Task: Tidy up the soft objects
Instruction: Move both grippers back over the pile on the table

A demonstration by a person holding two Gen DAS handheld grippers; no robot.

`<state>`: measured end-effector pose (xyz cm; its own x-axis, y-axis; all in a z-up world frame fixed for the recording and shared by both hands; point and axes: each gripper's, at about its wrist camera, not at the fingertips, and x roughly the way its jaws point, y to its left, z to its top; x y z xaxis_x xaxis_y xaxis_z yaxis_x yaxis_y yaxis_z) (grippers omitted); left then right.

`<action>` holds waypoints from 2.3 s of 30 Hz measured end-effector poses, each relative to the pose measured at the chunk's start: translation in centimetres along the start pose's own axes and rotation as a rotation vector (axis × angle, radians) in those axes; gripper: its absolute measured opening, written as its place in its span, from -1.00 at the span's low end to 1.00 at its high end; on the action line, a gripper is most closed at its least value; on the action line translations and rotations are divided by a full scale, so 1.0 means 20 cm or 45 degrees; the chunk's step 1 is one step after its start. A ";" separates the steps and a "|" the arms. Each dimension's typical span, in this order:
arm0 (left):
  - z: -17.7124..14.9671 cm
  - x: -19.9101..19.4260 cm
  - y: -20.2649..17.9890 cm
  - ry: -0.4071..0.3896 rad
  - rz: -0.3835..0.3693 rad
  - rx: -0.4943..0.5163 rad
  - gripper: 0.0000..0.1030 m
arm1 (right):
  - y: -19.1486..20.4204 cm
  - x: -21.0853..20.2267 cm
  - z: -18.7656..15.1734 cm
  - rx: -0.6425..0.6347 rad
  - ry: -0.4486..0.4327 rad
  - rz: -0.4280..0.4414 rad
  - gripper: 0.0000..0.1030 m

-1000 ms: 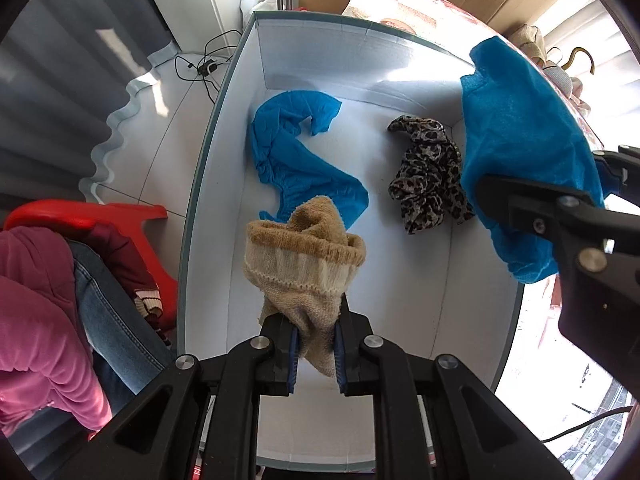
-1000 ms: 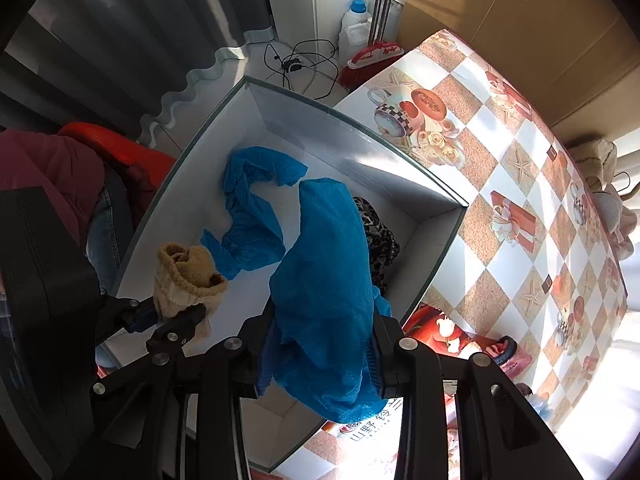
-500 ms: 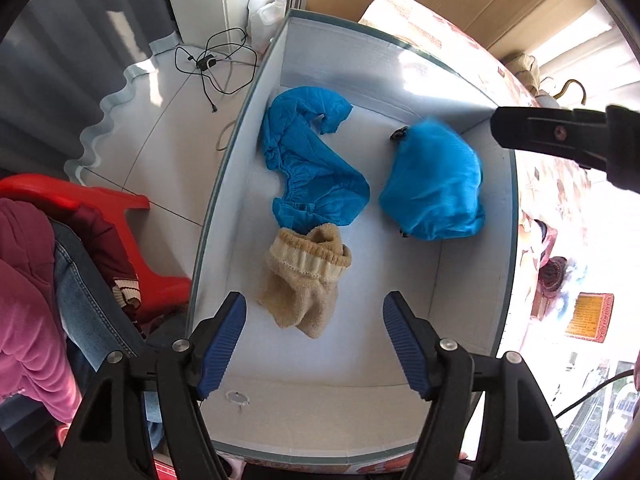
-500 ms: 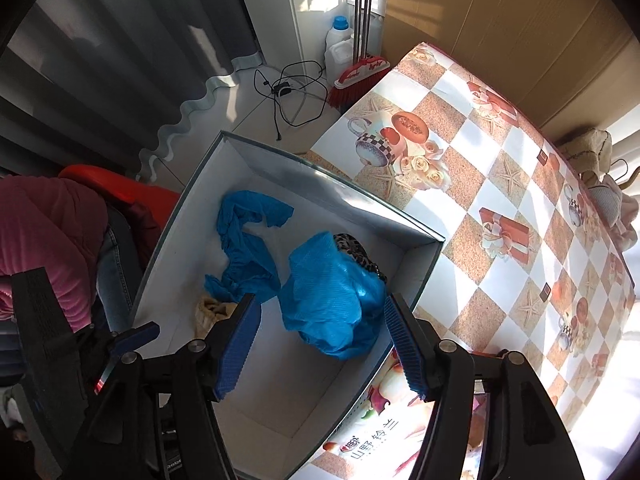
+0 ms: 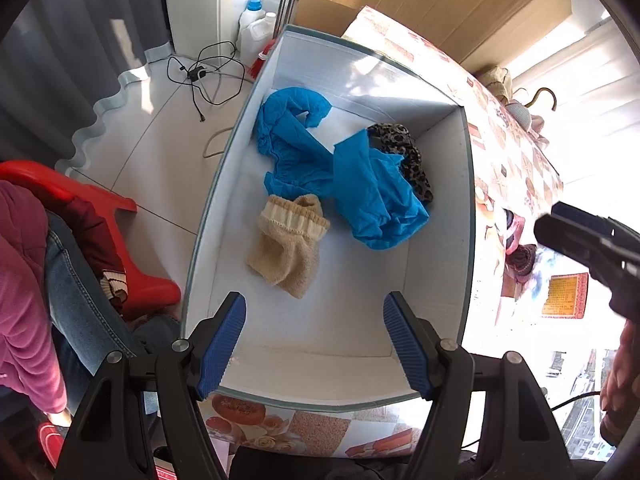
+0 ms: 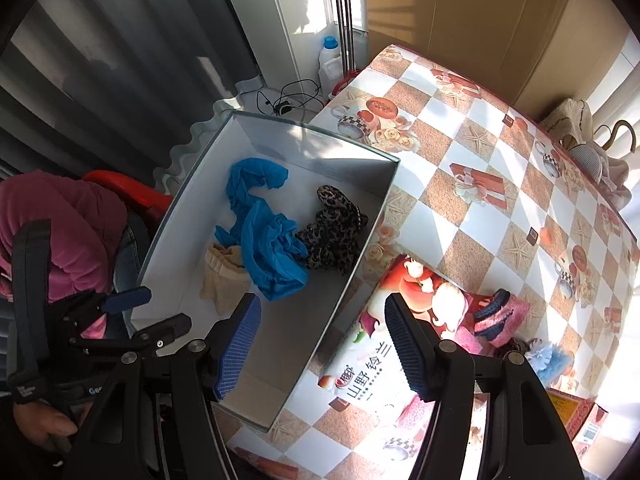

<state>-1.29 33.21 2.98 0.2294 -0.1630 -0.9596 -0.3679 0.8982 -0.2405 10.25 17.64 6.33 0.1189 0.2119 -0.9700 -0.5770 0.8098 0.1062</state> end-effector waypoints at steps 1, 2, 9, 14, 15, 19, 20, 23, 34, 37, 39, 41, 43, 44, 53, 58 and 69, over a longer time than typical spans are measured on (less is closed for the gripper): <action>-0.02 0.00 -0.04 0.000 0.003 0.031 0.46 | -0.01 -0.02 -0.07 -0.013 -0.003 -0.011 0.28; -0.03 -0.01 -0.08 -0.002 0.004 0.064 0.46 | -0.02 -0.04 -0.15 -0.030 -0.007 -0.032 0.28; -0.19 -0.04 -0.54 -0.005 0.009 0.456 0.46 | -0.17 -0.02 -0.69 -0.061 0.069 -0.184 0.28; -0.34 0.01 -0.83 0.035 0.006 0.733 0.46 | -0.32 0.00 -0.99 0.127 0.131 -0.180 0.28; -0.36 0.03 -0.88 0.051 0.000 0.769 0.46 | -0.35 0.00 -1.04 0.160 0.136 -0.182 0.28; -0.40 0.11 -1.02 0.104 -0.038 0.810 0.46 | -0.43 -0.02 -1.19 0.264 0.121 -0.189 0.28; -0.40 0.14 -1.05 0.118 -0.039 0.798 0.46 | -0.45 -0.02 -1.22 0.283 0.116 -0.189 0.28; -0.36 0.24 -1.12 0.157 -0.072 0.710 0.46 | -0.49 -0.04 -1.30 0.328 0.105 -0.188 0.28; -0.33 0.49 -1.29 0.187 0.102 0.542 0.46 | -0.58 -0.10 -1.52 0.449 0.035 -0.176 0.28; -0.39 0.55 -1.40 0.194 0.134 0.671 0.46 | -0.61 -0.11 -1.57 0.485 0.025 -0.172 0.28; -0.47 0.57 -1.50 0.217 0.105 0.787 0.46 | -0.64 -0.12 -1.61 0.508 0.025 -0.169 0.28; -0.56 0.57 -1.59 0.223 0.077 0.911 0.46 | -0.66 -0.12 -1.64 0.527 0.027 -0.169 0.28; -0.64 0.55 -1.65 0.200 0.075 1.015 0.46 | -0.68 -0.13 -1.66 0.544 0.027 -0.171 0.28; -0.67 0.54 -1.66 0.194 0.084 1.039 0.46 | -0.69 -0.13 -1.67 0.548 0.027 -0.171 0.28; -0.54 0.59 -1.42 0.300 0.028 0.705 0.46 | -0.70 -0.09 -1.71 0.534 0.038 -0.153 0.28; -0.49 0.59 -1.44 0.278 -0.023 0.686 0.47 | -0.68 -0.08 -1.73 0.535 0.036 -0.143 0.28; -0.45 0.73 -1.75 0.175 0.243 1.149 0.55 | -0.71 -0.10 -1.82 0.611 0.027 -0.139 0.28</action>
<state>6.86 -4.21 -3.87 0.1074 0.0250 -0.9939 0.4644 0.8826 0.0724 -11.22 -14.24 -1.28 0.1385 0.1043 -0.9849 -0.1244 0.9884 0.0872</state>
